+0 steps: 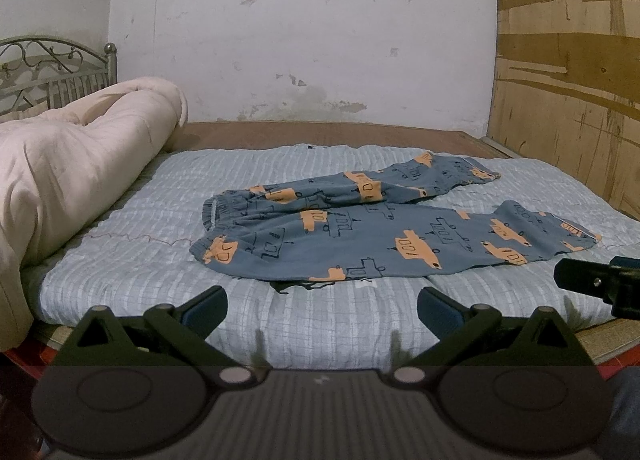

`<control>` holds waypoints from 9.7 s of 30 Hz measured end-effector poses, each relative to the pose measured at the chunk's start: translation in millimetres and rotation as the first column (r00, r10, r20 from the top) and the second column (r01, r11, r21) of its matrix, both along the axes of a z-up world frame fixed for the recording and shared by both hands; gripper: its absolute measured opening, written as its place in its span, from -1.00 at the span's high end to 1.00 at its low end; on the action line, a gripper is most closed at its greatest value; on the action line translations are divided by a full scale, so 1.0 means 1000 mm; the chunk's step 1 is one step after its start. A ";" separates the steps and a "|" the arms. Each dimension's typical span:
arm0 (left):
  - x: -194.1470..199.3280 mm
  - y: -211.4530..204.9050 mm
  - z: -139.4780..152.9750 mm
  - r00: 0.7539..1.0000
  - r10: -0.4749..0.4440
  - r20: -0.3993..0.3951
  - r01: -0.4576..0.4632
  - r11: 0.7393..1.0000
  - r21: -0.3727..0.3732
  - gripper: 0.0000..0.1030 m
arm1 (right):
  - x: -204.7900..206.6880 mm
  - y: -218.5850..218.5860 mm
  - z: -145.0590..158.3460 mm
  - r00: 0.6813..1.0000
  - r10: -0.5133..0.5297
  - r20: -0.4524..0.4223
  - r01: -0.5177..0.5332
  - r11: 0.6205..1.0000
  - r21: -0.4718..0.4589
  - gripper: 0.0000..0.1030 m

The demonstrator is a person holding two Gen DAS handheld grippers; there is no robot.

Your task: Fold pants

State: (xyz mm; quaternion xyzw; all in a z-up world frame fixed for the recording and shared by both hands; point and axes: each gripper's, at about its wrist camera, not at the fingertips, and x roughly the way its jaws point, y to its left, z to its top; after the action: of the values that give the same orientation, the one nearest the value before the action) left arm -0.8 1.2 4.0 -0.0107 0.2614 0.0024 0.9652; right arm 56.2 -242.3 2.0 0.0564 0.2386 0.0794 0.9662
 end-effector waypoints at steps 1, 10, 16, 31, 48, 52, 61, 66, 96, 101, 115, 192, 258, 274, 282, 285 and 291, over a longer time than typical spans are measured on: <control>0.000 0.000 0.000 1.000 0.000 0.000 0.000 1.000 0.000 -0.99 | 0.000 0.000 0.000 1.000 0.000 0.000 0.000 1.000 0.000 -0.99; 0.000 -0.001 0.002 1.000 -0.001 -0.001 0.001 1.000 -0.001 -0.99 | -0.003 0.003 0.002 1.000 0.004 0.000 -0.004 1.000 -0.006 -0.99; -0.001 -0.001 0.002 1.000 -0.002 0.000 0.002 1.000 -0.001 -0.99 | -0.001 0.002 0.001 1.000 0.004 -0.001 -0.004 1.000 -0.005 -0.99; -0.003 -0.002 0.005 1.000 -0.002 0.004 0.002 1.000 0.003 -0.99 | -0.001 0.001 0.002 1.000 0.004 0.001 -0.004 1.000 -0.006 -0.99; -0.003 -0.002 0.005 1.000 -0.002 0.005 0.002 1.000 0.005 -0.99 | -0.001 0.002 0.003 1.000 0.003 0.002 -0.003 1.000 -0.007 -0.99; -0.003 -0.002 0.005 1.000 -0.005 0.003 0.005 1.000 0.003 -0.99 | -0.001 0.002 0.002 1.000 0.003 0.001 -0.003 1.000 -0.008 -0.99; 0.001 -0.005 0.002 1.000 -0.006 -0.017 0.007 1.000 0.022 -0.99 | 0.002 0.001 0.004 1.000 0.009 -0.003 -0.009 1.000 -0.026 -0.99; 0.012 -0.004 0.002 1.000 -0.003 -0.031 0.004 1.000 0.018 -0.99 | 0.007 0.004 0.006 0.999 0.034 -0.008 -0.034 0.998 -0.052 -0.99; 0.202 0.030 0.007 0.986 0.100 -0.130 -0.091 0.993 0.069 -0.99 | 0.199 0.012 0.007 0.985 0.099 -0.140 -0.107 0.993 -0.046 -0.99; 0.241 0.041 0.011 0.982 0.125 -0.140 -0.116 0.991 0.071 -1.00 | 0.240 0.016 0.008 0.984 0.112 -0.139 -0.122 0.990 -0.066 -0.99; 0.363 0.073 -0.008 0.975 0.133 -0.180 -0.105 0.981 0.161 -1.00 | 0.398 0.023 -0.019 0.845 0.511 -0.159 -0.519 0.855 -0.009 -0.99; 0.346 0.118 0.037 0.989 -0.128 -0.074 0.138 0.979 0.152 1.00 | 0.407 0.049 0.020 0.789 0.612 -0.060 -0.585 0.716 -0.381 0.99; 0.166 0.078 -0.039 0.960 -0.124 -0.252 0.145 0.987 0.065 1.00 | 0.172 0.041 -0.066 0.755 0.601 -0.261 -0.643 0.603 -0.471 1.00; 0.169 0.032 -0.019 0.947 -0.268 -0.178 0.255 0.962 -0.092 -0.99 | 0.158 -0.046 -0.045 0.933 0.354 -0.066 -0.359 0.911 -0.201 -0.99; 0.224 -0.053 -0.017 0.863 -0.502 -0.056 0.478 0.848 -0.230 -0.99 | 0.207 -0.133 -0.025 0.989 0.119 -0.088 -0.125 0.990 -0.070 -0.99; 0.240 -0.083 -0.020 0.815 -0.578 -0.050 0.545 0.793 -0.273 -0.99 | 0.234 -0.150 -0.015 0.989 0.117 -0.091 -0.125 0.988 -0.086 -0.99; 0.278 -0.118 -0.043 0.788 -0.607 -0.102 0.544 0.764 -0.347 -0.99 | 0.300 -0.146 -0.008 0.967 0.214 -0.138 -0.230 0.966 -0.115 -0.99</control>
State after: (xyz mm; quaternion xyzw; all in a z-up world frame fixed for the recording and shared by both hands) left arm 276.8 -117.3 -39.3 -0.0753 0.3485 -0.3336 0.8727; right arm 356.1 -388.3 -6.0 -0.0289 0.3077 0.1678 0.9361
